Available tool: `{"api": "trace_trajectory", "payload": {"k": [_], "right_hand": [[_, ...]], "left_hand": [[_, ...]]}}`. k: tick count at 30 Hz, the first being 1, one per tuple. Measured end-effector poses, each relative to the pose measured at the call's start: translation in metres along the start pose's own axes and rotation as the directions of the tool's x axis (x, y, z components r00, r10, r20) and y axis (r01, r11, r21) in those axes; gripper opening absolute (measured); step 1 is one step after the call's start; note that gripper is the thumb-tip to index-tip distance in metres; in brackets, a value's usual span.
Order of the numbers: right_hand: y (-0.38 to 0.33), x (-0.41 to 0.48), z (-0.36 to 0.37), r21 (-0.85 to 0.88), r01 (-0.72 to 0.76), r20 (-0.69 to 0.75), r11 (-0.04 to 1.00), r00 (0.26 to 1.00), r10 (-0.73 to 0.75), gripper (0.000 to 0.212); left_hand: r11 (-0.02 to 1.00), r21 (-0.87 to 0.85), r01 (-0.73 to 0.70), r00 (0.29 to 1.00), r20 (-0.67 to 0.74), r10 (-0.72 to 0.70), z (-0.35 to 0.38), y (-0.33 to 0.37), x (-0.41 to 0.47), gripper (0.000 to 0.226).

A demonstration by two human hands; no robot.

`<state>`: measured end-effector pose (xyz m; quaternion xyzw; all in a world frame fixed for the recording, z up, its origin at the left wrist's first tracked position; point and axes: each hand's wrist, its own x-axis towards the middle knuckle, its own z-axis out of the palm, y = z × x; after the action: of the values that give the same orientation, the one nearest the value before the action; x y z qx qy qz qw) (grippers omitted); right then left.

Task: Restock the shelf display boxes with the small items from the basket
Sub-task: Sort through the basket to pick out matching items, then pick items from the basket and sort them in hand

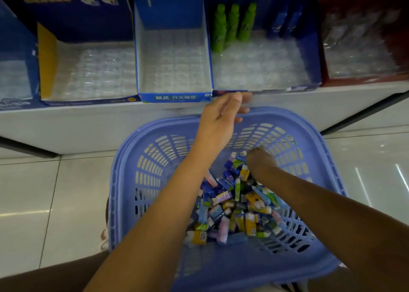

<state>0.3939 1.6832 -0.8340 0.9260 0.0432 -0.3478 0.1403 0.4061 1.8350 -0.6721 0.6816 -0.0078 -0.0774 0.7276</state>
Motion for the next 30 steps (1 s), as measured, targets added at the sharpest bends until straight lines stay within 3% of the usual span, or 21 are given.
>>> {"api": "trace_trajectory", "payload": {"k": [3, 6, 8, 12, 15, 18, 22, 25, 28, 30], "right_hand": [[0.0, -0.003, 0.004, 0.007, -0.016, -0.064, 1.0, 0.998, 0.017, 0.055], [0.001, -0.009, 0.014, 0.042, 0.0, -0.137, 0.999, 0.991, 0.006, 0.047], [0.002, -0.011, 0.017, 0.064, -0.03, -0.127, 0.998, 0.991, 0.038, 0.038], [0.005, -0.007, 0.01, 0.144, -0.043, -0.041, 0.989, 0.998, 0.05, 0.028], [0.007, -0.008, 0.002, 0.31, -0.033, 0.048, 0.95, 0.999, 0.019, 0.014], [0.012, -0.012, 0.007, 0.518, -0.05, 0.062, 0.854, 0.998, 0.021, 0.036], [0.016, -0.022, -0.001, 0.622, -0.059, 0.091, 0.781, 0.996, 0.002, 0.059], [0.02, -0.026, -0.008, 0.682, -0.082, 0.177, 0.726, 0.983, -0.056, 0.055], [0.025, -0.035, -0.013, 0.756, -0.104, 0.222, 0.647, 0.97, -0.103, 0.047], [0.028, -0.046, -0.02, 0.834, -0.1, 0.204, 0.543, 0.97, -0.134, 0.039]], "left_hand": [[0.999, 0.033, -0.006, 1.0, 0.031, 0.005, -0.005, -0.01, 0.003, 0.02], [0.973, 0.225, -0.059, 0.997, 0.064, 0.045, -0.004, -0.039, -0.005, 0.015], [0.92, 0.392, -0.001, 0.996, 0.078, -0.032, 0.0, -0.069, -0.012, 0.016], [0.669, 0.715, 0.2, 0.922, 0.093, -0.375, 0.01, -0.135, -0.017, 0.024], [0.511, 0.845, 0.158, 0.883, 0.111, -0.456, 0.024, -0.167, -0.014, 0.027], [0.373, 0.926, 0.062, 0.899, 0.11, -0.424, 0.035, -0.187, -0.009, 0.033], [0.247, 0.969, 0.011, 0.881, 0.107, -0.461, 0.037, -0.195, -0.002, 0.034], [0.289, 0.952, 0.105, 0.878, 0.047, -0.475, 0.03, -0.187, -0.003, 0.032], [0.469, 0.802, 0.369, 0.841, -0.073, -0.536, 0.016, -0.171, -0.012, 0.034], [0.582, 0.628, 0.517, 0.803, -0.121, -0.583, 0.004, -0.155, -0.019, 0.023]]}}
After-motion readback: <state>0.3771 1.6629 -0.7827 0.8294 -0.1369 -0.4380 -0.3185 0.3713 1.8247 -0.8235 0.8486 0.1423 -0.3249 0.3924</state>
